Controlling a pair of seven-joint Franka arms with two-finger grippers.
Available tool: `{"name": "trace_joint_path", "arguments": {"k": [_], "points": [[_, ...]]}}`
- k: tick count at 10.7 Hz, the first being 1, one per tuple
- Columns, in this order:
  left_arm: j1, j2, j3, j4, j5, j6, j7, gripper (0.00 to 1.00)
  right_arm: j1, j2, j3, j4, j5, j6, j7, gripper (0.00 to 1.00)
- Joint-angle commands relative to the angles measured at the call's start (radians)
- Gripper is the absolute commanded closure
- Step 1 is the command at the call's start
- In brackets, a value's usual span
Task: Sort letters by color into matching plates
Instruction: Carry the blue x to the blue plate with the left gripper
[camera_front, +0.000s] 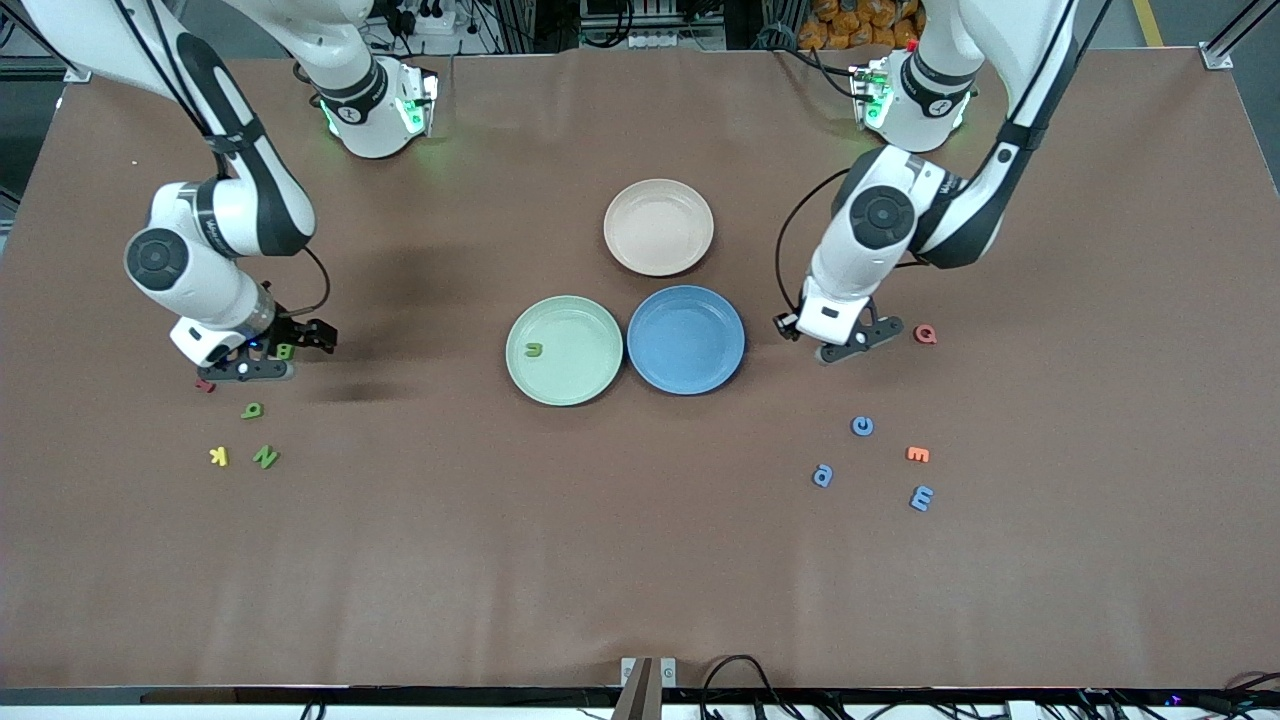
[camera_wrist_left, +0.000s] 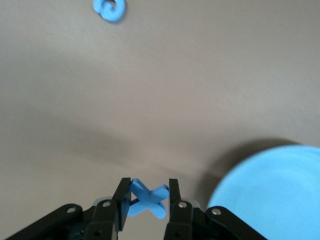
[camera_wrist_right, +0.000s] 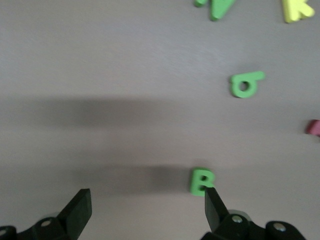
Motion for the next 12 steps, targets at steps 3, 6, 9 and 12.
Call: {"name": "trace_joint_path", "arguments": {"k": [3, 6, 9, 12], "points": [[-0.078, -0.011, -0.065, 0.029, 0.025, -0.054, -0.150, 1.00, -0.140, -0.028, 0.018, -0.072, -0.101, 0.086, -0.080, 0.00], [-0.114, 0.000, -0.067, 0.055, 0.025, -0.057, -0.170, 1.00, -0.171, 0.037, 0.018, -0.072, -0.102, 0.164, -0.080, 0.00], [-0.143, 0.049, -0.065, 0.115, 0.031, -0.057, -0.224, 1.00, -0.186, 0.080, 0.018, -0.072, -0.102, 0.197, -0.080, 0.00], [-0.150, 0.102, -0.067, 0.176, 0.063, -0.057, -0.280, 1.00, -0.199, 0.111, 0.018, -0.072, -0.102, 0.230, -0.078, 0.00]]}}
